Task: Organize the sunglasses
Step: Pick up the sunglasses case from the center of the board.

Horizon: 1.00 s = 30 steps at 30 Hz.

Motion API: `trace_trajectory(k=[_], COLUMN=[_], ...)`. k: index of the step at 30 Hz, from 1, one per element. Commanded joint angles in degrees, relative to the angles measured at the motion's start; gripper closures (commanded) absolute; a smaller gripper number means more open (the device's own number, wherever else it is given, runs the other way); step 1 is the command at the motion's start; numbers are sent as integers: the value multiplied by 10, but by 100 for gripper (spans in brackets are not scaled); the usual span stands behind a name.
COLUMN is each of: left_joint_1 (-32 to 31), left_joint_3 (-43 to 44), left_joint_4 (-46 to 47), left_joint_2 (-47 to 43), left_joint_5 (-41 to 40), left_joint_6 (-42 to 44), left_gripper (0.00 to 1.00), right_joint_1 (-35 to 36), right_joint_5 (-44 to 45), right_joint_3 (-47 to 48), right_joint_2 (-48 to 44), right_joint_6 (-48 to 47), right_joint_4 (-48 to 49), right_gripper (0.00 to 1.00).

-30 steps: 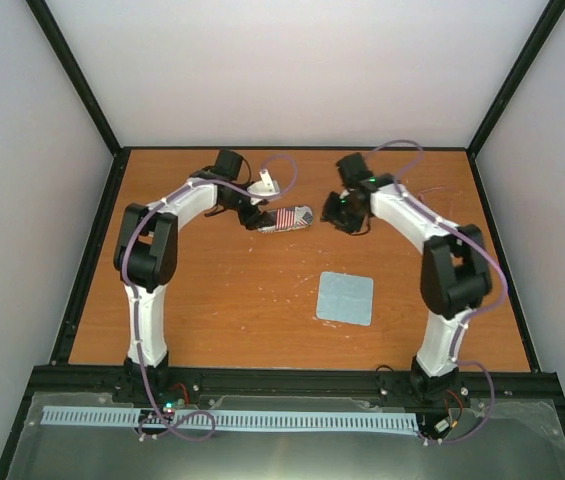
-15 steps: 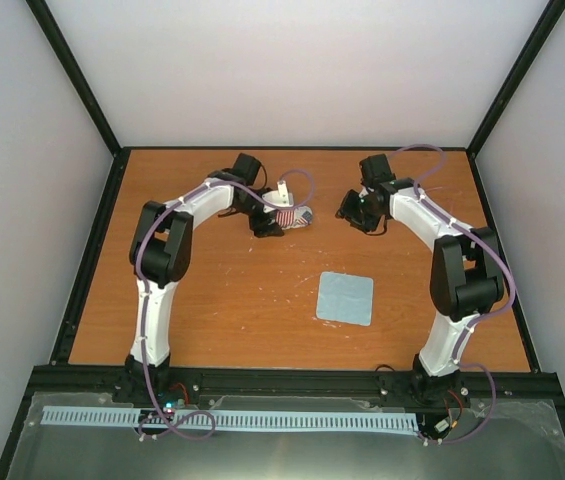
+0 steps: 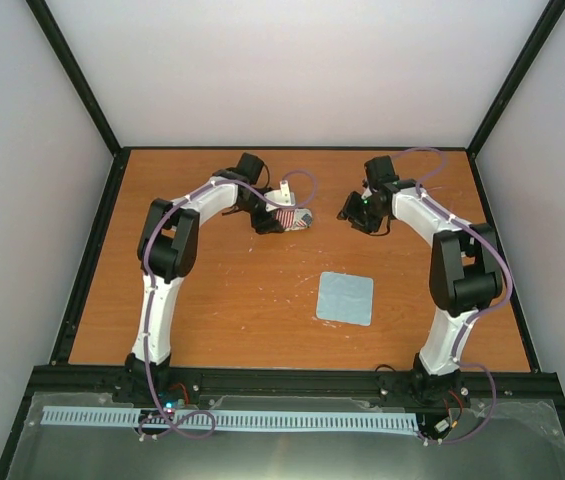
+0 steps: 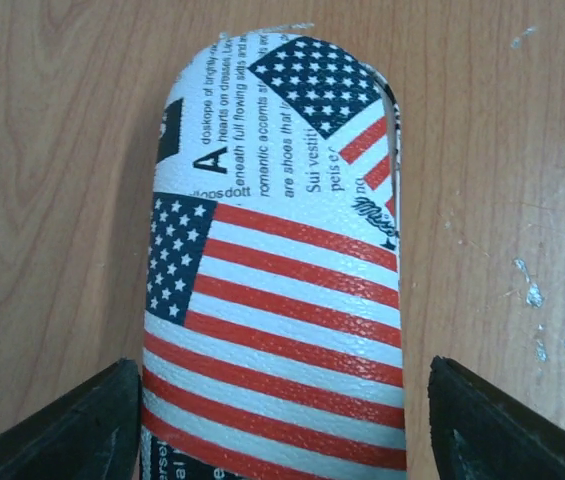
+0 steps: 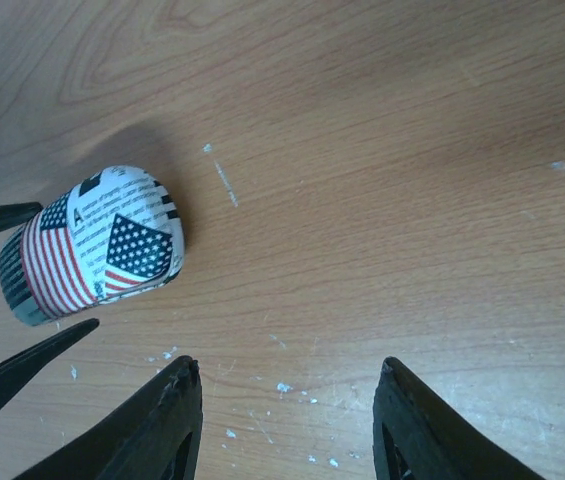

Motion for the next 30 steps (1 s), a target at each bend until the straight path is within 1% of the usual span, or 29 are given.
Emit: trace_trajectory(k=[1, 5, 7, 11, 13, 15, 19, 20, 23, 24, 26, 27, 28, 30], left_joint_1=[-3, -3, -3, -3, -3, -3, -3, -3, -3, -2, 0, 2, 6, 15], left_joint_3=[16, 3, 6, 5, 2, -7, -20, -22, -25, -22, -3, 18, 42, 104], left_joint_4=[-13, -4, -6, -8, -10, -6, -5, -7, -17, -21, -40, -57, -77, -120], left_joint_2=[-4, -1, 5, 14, 17, 18, 25, 26, 26, 24, 23, 26, 29, 41], left_joint_5=[6, -3, -5, -10, -12, -14, -16, -17, -11, -6, 17, 37, 59, 117], left_joint_6=[10, 13, 13, 17, 19, 20, 19, 19, 12, 8, -9, -22, -37, -71], left_gripper=[24, 23, 24, 39, 43, 43, 40, 42, 57, 62, 69, 72, 74, 76], right_joint_1=[-14, -15, -15, -16, -16, -17, -17, -16, -16, -16, -17, -18, -21, -32], right_joint_5=[-11, -17, -18, -13, -13, -13, -20, -21, -26, -30, -42, -51, -66, -104], right_joint_3=[1, 8, 13, 12, 8, 1, -5, -6, -9, -10, -13, -17, -24, -51], right_joint_2=[14, 25, 28, 25, 23, 19, 17, 15, 10, 8, -2, -8, -17, -44], right_joint_6=[-10, -13, -16, -21, -21, -19, -23, -24, -31, -34, -51, -61, -74, -89], right_joint_4=[12, 12, 9, 6, 8, 14, 21, 23, 32, 37, 62, 78, 101, 164], right_gripper=[53, 53, 53, 53, 53, 53, 51, 51, 51, 50, 38, 33, 31, 29])
